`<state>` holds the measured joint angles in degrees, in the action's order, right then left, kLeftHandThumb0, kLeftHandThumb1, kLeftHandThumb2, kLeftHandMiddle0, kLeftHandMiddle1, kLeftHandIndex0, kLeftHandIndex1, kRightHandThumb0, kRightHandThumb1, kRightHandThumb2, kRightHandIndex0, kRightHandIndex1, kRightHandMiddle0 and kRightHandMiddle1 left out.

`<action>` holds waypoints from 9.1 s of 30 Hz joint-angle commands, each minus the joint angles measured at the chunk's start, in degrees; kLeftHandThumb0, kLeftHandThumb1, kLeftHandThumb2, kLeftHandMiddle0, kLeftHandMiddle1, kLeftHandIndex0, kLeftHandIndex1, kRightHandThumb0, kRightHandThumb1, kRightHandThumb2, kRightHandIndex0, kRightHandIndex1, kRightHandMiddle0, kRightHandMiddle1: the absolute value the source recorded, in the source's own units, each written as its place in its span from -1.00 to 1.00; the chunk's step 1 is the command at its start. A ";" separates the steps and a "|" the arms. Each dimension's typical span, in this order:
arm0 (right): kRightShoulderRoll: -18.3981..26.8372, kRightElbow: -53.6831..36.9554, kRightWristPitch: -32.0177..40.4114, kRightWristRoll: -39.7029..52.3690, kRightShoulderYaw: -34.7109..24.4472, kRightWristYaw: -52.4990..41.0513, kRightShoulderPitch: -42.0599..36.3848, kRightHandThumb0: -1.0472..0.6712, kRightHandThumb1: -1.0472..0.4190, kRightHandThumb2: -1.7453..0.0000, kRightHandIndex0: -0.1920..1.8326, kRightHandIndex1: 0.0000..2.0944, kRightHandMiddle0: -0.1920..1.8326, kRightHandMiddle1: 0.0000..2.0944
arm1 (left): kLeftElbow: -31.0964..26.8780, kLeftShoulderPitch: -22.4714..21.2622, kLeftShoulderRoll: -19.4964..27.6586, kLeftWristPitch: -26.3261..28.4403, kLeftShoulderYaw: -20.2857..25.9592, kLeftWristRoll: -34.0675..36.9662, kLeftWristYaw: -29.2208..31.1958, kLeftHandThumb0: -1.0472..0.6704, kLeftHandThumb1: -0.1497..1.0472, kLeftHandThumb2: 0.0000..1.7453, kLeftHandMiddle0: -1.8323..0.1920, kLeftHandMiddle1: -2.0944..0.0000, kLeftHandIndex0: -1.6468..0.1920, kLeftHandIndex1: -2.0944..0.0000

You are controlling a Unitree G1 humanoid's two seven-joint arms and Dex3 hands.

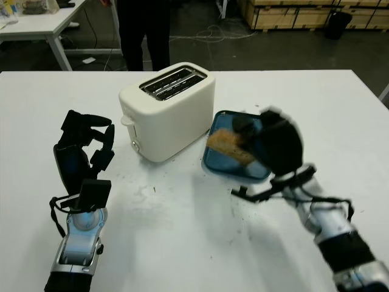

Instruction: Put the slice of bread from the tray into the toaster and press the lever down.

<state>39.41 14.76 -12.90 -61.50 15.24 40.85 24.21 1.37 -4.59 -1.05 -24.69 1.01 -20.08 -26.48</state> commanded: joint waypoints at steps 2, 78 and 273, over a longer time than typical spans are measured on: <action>1.93 1.57 -2.28 1.26 -1.04 0.58 3.96 -0.34 -0.83 0.59 0.01 0.67 -0.29 0.67 | 0.07 0.34 -0.03 -0.48 -0.07 -0.75 -0.31 -0.36 0.79 -0.58 0.18 -0.64 0.27 -0.40; -21.52 64.85 -12.65 -26.15 59.30 27.77 70.32 -0.55 -0.83 0.30 0.38 0.67 0.04 0.61 | -2.10 1.79 -1.98 0.60 0.84 -2.08 -3.53 -0.35 0.79 -0.57 0.19 -0.65 0.29 -0.41; -26.10 66.21 -15.50 -9.29 46.60 -8.37 66.84 -0.67 -0.83 0.73 -0.47 -0.05 -0.28 -0.57 | -2.74 3.53 -3.19 1.10 -1.17 -2.21 -6.50 -0.35 0.79 -0.59 0.18 -0.62 0.29 -0.40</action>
<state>11.94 80.56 -29.86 -72.80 63.54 36.39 91.50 -1.05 -1.53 -3.10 -23.29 0.16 -22.86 -33.33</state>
